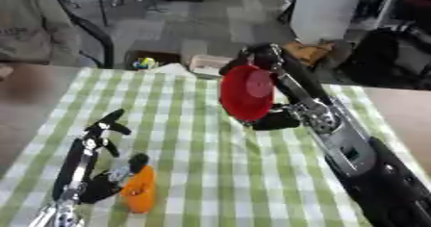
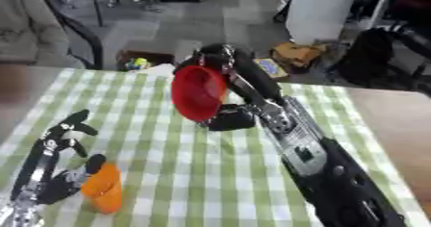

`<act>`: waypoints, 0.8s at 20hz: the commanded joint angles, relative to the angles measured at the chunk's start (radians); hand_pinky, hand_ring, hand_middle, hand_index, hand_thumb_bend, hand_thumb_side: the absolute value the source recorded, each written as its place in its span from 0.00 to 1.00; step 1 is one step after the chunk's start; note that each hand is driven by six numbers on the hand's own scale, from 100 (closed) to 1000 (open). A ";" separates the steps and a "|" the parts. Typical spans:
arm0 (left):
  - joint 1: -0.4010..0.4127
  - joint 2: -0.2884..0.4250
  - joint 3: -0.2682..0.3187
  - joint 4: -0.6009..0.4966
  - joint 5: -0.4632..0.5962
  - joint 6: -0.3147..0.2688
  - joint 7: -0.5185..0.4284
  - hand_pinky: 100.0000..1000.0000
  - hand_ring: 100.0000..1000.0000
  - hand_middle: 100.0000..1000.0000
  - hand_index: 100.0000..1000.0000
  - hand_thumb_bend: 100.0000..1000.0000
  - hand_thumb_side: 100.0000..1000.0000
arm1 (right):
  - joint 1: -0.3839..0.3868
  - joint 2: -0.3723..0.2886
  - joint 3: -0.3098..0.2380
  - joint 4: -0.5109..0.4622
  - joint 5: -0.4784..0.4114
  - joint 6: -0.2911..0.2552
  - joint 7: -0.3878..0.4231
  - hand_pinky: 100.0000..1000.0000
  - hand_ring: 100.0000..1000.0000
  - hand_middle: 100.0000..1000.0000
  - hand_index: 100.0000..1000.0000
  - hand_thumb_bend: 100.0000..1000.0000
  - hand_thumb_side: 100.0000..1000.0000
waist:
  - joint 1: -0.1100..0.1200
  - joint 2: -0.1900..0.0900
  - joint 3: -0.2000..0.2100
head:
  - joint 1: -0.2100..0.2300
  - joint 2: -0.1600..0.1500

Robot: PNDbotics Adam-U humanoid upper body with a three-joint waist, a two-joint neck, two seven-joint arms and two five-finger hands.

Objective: Pour the contents of one cup into another cup.

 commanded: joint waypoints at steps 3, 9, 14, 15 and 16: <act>0.004 0.063 0.000 -0.115 0.082 0.055 -0.075 0.33 0.91 0.52 0.91 0.61 0.88 | 0.027 -0.031 -0.015 0.003 -0.088 0.038 0.046 0.24 0.03 0.07 0.64 0.00 0.00 | 0.008 -0.022 0.005 | 0.001 -0.008; 0.009 0.113 0.013 -0.240 0.177 0.091 -0.170 0.33 0.90 0.52 0.90 0.58 0.89 | 0.073 -0.015 -0.012 0.076 -0.174 0.085 0.108 0.22 0.04 0.05 0.61 0.00 0.00 | 0.021 -0.022 0.020 | -0.010 -0.008; 0.013 0.123 0.032 -0.331 0.255 0.125 -0.237 0.33 0.89 0.51 0.90 0.56 0.89 | 0.089 0.022 0.013 0.185 -0.146 0.088 0.180 0.25 0.13 0.12 0.65 0.00 0.05 | 0.032 -0.023 0.033 | -0.020 -0.004; 0.013 0.123 0.031 -0.344 0.272 0.132 -0.248 0.33 0.89 0.51 0.90 0.55 0.89 | 0.091 0.034 0.017 0.212 -0.132 0.083 0.195 0.25 0.15 0.14 0.66 0.00 0.07 | 0.034 -0.023 0.034 | -0.021 -0.003; 0.014 0.122 0.031 -0.354 0.288 0.138 -0.258 0.33 0.89 0.51 0.90 0.55 0.90 | 0.092 0.047 0.017 0.238 -0.116 0.075 0.209 0.27 0.20 0.18 0.69 0.03 0.10 | 0.036 -0.023 0.034 | -0.022 -0.003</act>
